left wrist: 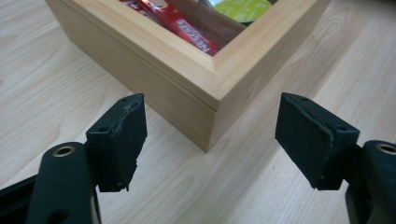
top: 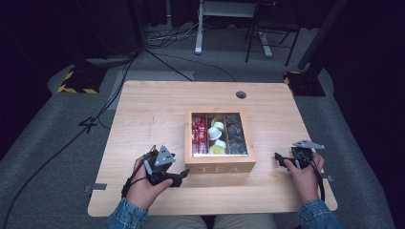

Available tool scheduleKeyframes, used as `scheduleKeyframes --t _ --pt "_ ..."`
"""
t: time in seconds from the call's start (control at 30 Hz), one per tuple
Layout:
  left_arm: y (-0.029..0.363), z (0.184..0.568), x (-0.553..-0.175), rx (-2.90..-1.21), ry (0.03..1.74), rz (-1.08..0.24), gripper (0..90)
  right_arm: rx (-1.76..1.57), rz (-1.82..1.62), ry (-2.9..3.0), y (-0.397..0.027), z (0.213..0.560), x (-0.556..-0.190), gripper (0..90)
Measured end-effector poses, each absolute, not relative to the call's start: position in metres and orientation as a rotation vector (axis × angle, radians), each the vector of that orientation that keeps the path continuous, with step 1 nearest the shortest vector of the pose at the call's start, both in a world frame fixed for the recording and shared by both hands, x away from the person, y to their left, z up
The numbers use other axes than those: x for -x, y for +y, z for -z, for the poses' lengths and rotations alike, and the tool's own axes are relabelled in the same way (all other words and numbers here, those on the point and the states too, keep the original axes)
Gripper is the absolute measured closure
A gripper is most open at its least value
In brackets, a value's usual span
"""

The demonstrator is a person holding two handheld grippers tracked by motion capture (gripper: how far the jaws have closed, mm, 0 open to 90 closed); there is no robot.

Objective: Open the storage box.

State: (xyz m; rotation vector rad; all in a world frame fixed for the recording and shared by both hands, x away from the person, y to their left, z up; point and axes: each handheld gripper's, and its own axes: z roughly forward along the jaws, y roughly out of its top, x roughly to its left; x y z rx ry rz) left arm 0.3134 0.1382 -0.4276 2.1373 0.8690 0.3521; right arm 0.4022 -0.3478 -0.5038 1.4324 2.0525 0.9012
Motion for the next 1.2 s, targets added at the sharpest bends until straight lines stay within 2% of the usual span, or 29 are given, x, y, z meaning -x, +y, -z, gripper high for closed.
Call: scheduleKeyframes --t 0.13,0.23,0.4,0.53,0.87,1.0,1.2 --pt "0.132 0.435 -0.315 -2.160 0.857 -0.344 26.6 -1.432 -0.901 2.053 -0.348 0.504 -0.402 18.2" --pt "0.127 0.442 -0.316 -2.163 0.849 -0.344 31.9 -1.433 -0.901 2.053 -0.348 0.504 -0.402 18.3" --pt "0.128 0.447 -0.317 -2.169 0.858 -0.423 60.6 -1.432 -0.901 2.053 -0.348 0.504 -0.402 18.3" --pt "0.130 0.448 -0.318 -2.157 0.875 -0.389 70.0 -1.432 -0.901 2.053 -0.348 0.504 -0.402 18.3" --pt "0.130 0.448 -0.318 -2.141 0.872 -0.384 73.8 -1.429 -0.903 2.057 -0.347 0.504 -0.402 19.1" --pt "0.130 0.447 -0.317 -2.134 0.866 -0.389 76.1 -1.402 -0.905 2.072 -0.345 0.501 -0.400 30.1" --pt "0.129 0.446 -0.317 -2.132 0.859 -0.397 76.4 -1.301 -0.878 2.149 -0.337 0.479 -0.386 33.4"
